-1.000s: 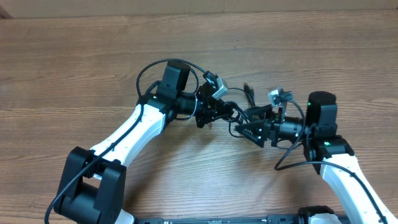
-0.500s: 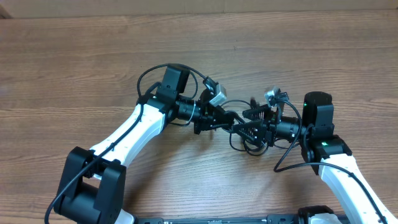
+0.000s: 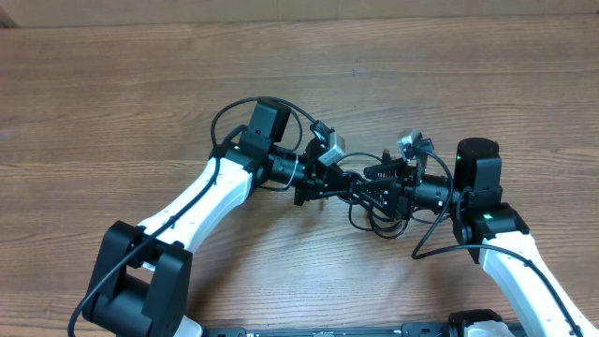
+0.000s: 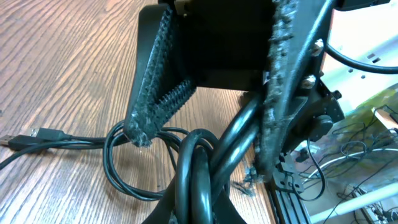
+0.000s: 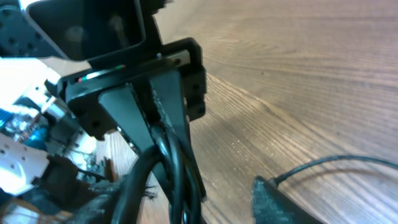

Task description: Untangle cables

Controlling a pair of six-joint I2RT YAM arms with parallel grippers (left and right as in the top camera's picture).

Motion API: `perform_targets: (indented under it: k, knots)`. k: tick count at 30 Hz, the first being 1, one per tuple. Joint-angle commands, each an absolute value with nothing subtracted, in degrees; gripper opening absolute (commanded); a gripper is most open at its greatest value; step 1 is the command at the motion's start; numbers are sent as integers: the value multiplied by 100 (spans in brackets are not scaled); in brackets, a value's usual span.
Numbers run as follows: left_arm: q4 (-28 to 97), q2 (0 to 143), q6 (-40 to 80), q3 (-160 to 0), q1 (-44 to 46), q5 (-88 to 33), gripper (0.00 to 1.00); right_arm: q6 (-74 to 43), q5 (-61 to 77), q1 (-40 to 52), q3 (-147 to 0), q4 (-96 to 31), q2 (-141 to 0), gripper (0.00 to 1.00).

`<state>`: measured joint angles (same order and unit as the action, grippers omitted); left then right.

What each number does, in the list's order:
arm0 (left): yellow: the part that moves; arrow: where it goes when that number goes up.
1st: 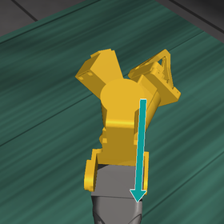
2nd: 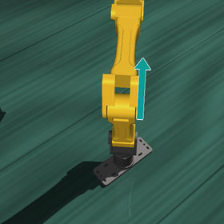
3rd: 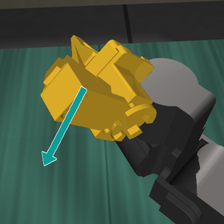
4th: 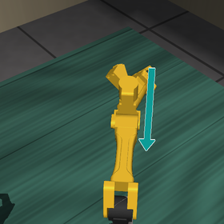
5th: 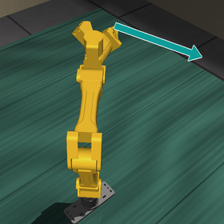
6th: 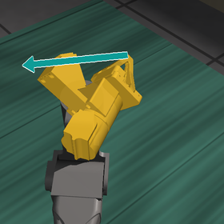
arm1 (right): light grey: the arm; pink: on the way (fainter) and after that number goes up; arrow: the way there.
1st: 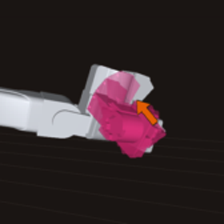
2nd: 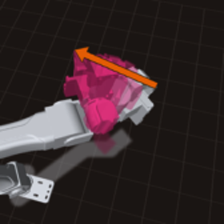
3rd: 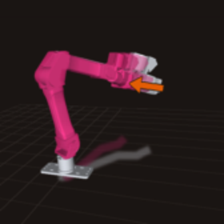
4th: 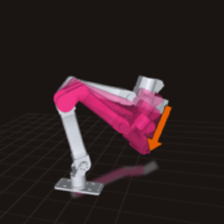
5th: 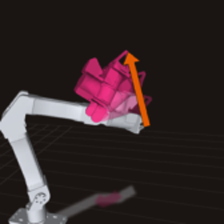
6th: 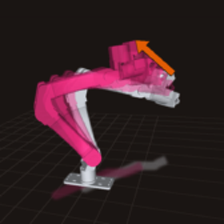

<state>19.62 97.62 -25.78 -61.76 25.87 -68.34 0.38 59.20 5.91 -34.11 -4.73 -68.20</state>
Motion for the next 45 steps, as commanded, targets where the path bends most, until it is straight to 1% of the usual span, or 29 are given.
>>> perform_targets:
  k: [1, 4, 7, 10, 15, 19, 21, 23, 25, 26, 27, 28, 33, 45]
  knots:
    - [1940, 9598, -2834, -6278, 2714, -7199, 4, 71, 5704, 593, -3448, -456, -6785, 46]
    - [1940, 9598, -2832, -6278, 2714, -7203, 5, 71, 5704, 593, -3448, -456, -6785, 33]
    - [1940, 9598, -2832, -6278, 2716, -7203, 4, 71, 5704, 593, -3448, -456, -6785, 24]
    - [1940, 9598, -2832, -6278, 2716, -7203, 4, 71, 5704, 593, -3448, -456, -6785, 18]
    - [1940, 9598, -2829, -6278, 2716, -7207, 4, 71, 5704, 593, -3448, -456, -6785, 4]
    - [1940, 9598, -2829, -6278, 2714, -7207, 4, 71, 5704, 593, -3448, -458, -6785, 4]
    - [1940, 9598, -2829, -6278, 2714, -7205, 6, 71, 5704, 593, -3448, -458, -6785, 4]
    - [1942, 9598, -2829, -6278, 2714, -7203, 13, 71, 5701, 593, -3448, -456, -6785, 4]
    - [1946, 9598, -2821, -6278, 2705, -7199, 36, 67, 5701, 591, -3448, -454, -6785, 4]
    - [1968, 9598, -2786, -6278, 2700, -7183, 61, 54, 5701, 587, -3448, -449, -6785, 4]
    - [1981, 9598, -2740, -6278, 2698, -7142, 95, 45, 5697, 578, -3448, -429, -6785, 4]
    - [2010, 9598, -2692, -6278, 2696, -7078, 100, -3, 5697, 561, -3448, -390, -6785, 4]
    - [2191, 9598, -2657, -6278, 2692, -6803, 100, -532, 5697, 292, -3448, -119, -6785, 4]
    - [2250, 9598, -2394, -6278, 2499, -6799, 100, -1769, 5660, -622, -3448, 21, -6785, 4]
